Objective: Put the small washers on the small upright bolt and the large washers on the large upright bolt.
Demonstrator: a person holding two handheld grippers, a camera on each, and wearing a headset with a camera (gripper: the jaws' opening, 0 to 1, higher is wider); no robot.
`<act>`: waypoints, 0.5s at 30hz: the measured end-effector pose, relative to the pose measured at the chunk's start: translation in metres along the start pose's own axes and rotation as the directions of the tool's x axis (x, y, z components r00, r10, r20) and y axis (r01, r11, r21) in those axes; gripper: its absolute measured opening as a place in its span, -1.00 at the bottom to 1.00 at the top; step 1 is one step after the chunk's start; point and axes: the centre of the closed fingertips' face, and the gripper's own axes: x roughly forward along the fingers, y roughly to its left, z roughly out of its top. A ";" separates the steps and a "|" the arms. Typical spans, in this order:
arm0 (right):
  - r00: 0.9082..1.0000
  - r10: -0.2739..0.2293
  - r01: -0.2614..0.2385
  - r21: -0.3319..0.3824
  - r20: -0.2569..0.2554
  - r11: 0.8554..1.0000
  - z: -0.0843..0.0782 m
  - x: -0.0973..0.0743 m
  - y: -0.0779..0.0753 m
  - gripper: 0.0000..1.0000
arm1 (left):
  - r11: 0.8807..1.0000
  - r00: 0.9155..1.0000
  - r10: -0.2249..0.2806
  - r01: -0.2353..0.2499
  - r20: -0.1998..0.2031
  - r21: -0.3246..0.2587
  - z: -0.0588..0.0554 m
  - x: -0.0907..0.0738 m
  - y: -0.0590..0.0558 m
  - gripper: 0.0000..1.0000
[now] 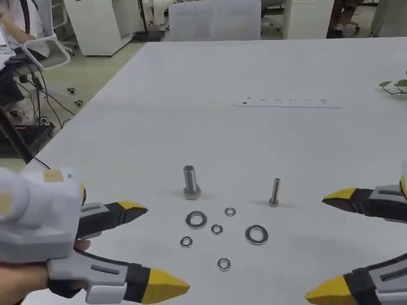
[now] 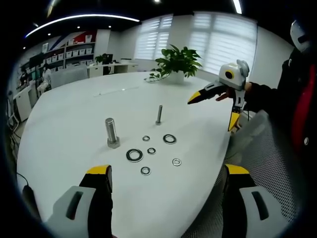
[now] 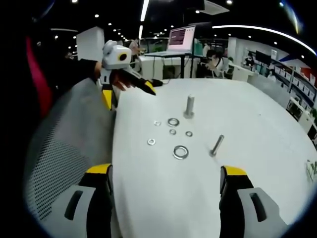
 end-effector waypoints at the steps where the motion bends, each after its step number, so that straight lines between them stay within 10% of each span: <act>1: 1.000 0.004 -0.004 -0.006 -0.005 1.000 0.001 0.001 0.000 0.79 | 1.000 1.000 0.003 -0.003 0.004 -0.001 0.001 0.000 0.001 0.85; 15: 0.993 0.072 -0.083 -0.119 -0.092 0.989 0.015 0.013 -0.001 0.66 | 0.999 0.999 0.033 -0.033 0.035 -0.011 0.007 -0.003 0.006 0.83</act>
